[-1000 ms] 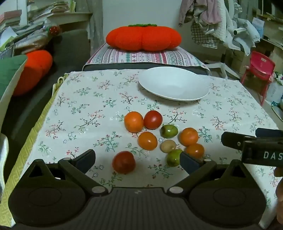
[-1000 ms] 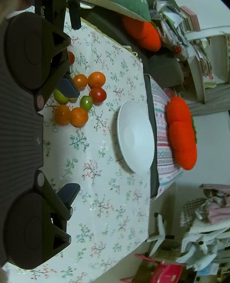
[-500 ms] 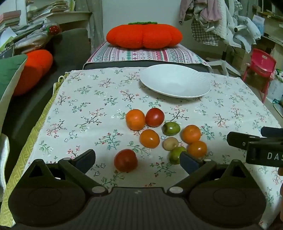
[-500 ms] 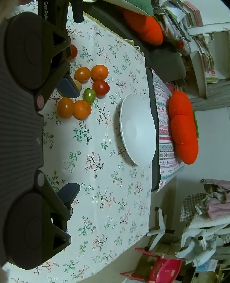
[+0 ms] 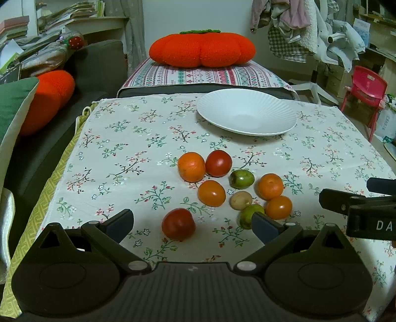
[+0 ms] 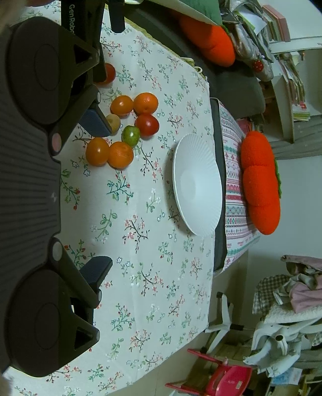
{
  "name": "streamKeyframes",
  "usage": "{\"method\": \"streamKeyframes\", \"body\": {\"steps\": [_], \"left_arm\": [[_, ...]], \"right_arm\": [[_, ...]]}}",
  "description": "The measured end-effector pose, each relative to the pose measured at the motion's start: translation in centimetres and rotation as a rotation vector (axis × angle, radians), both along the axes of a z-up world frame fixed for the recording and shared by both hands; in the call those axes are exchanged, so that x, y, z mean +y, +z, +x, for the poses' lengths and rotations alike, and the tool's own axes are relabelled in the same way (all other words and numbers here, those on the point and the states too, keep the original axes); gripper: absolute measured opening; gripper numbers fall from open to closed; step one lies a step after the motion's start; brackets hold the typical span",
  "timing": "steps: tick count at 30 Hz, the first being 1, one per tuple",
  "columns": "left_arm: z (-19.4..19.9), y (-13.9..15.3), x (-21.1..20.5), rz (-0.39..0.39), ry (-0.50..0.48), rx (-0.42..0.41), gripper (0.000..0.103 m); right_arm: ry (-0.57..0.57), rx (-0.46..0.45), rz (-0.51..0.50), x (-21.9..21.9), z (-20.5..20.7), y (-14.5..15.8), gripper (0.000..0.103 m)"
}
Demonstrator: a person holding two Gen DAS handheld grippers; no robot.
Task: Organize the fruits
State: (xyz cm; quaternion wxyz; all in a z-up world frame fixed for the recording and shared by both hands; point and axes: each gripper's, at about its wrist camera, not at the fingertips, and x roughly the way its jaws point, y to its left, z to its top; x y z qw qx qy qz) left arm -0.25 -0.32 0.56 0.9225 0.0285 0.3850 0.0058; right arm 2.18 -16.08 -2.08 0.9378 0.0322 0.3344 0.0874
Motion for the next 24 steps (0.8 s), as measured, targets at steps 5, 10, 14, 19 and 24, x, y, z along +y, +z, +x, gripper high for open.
{"method": "streamKeyframes", "body": {"steps": [5,10,14,19,24], "left_arm": [[-0.04,-0.15,-0.1,0.003,-0.006,0.005,0.091],[-0.07,-0.24,-0.13,0.004,-0.011,0.01,0.091],[-0.14,-0.34,-0.29,0.005,-0.017,0.013,0.091],[-0.15,-0.42,-0.32,-0.005,-0.03,0.022,0.091],[-0.17,-0.51,-0.45,-0.008,-0.04,0.026,0.091]], "right_arm": [[0.006,0.0,-0.01,0.11,-0.12,-0.04,0.102],[0.0,-0.001,-0.012,-0.02,-0.15,0.0,0.102],[-0.004,0.0,-0.009,-0.13,-0.14,0.03,0.102],[-0.005,0.003,-0.012,-0.22,-0.1,0.02,0.102],[-0.005,0.005,-0.014,-0.22,-0.09,-0.02,0.102]]}}
